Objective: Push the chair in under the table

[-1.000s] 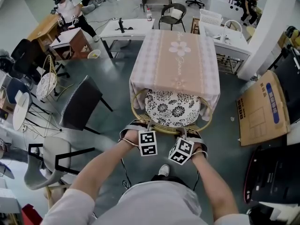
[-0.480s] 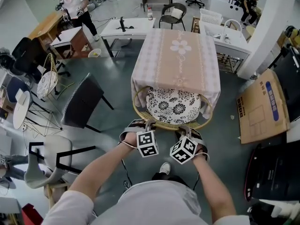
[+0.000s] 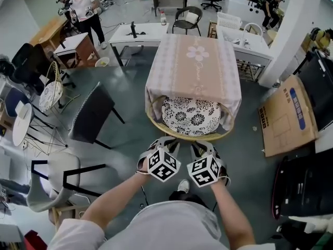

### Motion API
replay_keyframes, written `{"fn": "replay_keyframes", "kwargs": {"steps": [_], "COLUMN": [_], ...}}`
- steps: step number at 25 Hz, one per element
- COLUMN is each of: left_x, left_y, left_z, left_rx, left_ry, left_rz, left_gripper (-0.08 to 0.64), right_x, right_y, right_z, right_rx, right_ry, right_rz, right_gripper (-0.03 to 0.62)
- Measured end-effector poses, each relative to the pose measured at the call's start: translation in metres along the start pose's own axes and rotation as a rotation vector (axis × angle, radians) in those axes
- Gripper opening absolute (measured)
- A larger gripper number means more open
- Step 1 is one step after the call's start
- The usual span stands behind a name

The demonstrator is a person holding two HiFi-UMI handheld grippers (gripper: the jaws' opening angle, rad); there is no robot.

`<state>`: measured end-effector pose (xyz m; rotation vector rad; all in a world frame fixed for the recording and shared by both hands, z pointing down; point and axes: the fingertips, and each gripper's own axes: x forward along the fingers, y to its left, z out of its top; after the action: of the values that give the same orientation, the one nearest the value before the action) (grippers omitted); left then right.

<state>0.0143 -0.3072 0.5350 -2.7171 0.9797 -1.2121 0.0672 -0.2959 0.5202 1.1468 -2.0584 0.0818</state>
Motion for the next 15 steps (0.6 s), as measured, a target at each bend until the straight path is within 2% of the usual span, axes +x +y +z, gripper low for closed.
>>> {"fn": "replay_keyframes", "kwargs": {"steps": [9,15], "left_x": [-0.050,-0.085], "left_y": [-0.015,-0.017], "left_z": [0.027,0.033], "left_rx": [-0.407,-0.499], "left_ry": [-0.200,-0.273], "left_rz": [-0.045,-0.015], "left_gripper": [0.040,0.009], "right_x": [-0.048,-0.075], "right_y": [0.016,0.029], "right_z": [0.038,0.054], "right_rx": [0.186,0.356], "right_ry": [-0.129,-0.217], "right_rz": [-0.044,-0.062], "right_gripper": [0.032,0.014]}}
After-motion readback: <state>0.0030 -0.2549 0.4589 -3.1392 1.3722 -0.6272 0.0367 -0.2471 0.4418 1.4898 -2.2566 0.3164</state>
